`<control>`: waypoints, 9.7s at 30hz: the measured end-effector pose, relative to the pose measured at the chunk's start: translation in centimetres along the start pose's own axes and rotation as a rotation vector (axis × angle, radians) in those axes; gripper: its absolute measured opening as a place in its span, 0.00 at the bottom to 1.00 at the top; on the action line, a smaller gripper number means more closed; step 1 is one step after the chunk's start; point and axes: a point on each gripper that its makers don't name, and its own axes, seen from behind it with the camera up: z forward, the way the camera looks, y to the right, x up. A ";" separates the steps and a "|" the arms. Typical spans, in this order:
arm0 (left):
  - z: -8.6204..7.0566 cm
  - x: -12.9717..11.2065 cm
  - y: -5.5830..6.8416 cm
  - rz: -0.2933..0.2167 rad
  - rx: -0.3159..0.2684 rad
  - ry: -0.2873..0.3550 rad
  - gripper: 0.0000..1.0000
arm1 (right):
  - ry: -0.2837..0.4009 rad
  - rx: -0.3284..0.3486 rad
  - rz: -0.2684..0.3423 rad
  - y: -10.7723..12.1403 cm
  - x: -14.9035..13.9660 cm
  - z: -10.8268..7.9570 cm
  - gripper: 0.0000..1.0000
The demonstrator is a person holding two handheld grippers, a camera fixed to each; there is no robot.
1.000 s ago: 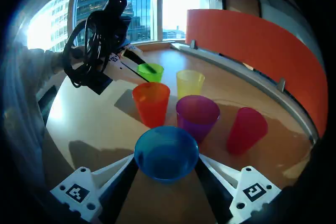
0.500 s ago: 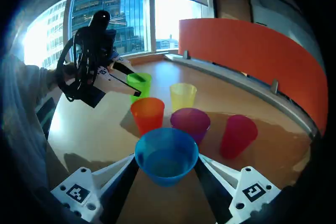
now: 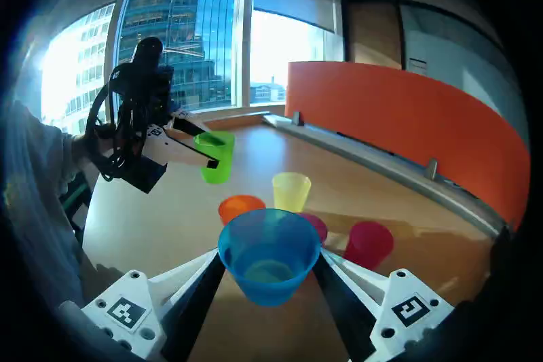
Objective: Pour water
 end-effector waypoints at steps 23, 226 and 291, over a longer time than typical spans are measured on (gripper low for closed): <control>-4.3 5.3 3.2 -0.021 -0.021 0.182 0.86 | 0.212 -0.035 -0.030 -0.9 8.1 -1.8 0.90; -4.0 11.8 14.2 0.007 -0.199 0.371 0.86 | 0.282 -0.363 -1.596 0.1 30.7 -2.6 0.90; -5.7 13.5 12.4 0.025 -0.146 0.404 0.86 | 0.357 -0.042 -0.276 -1.2 24.6 -2.9 0.90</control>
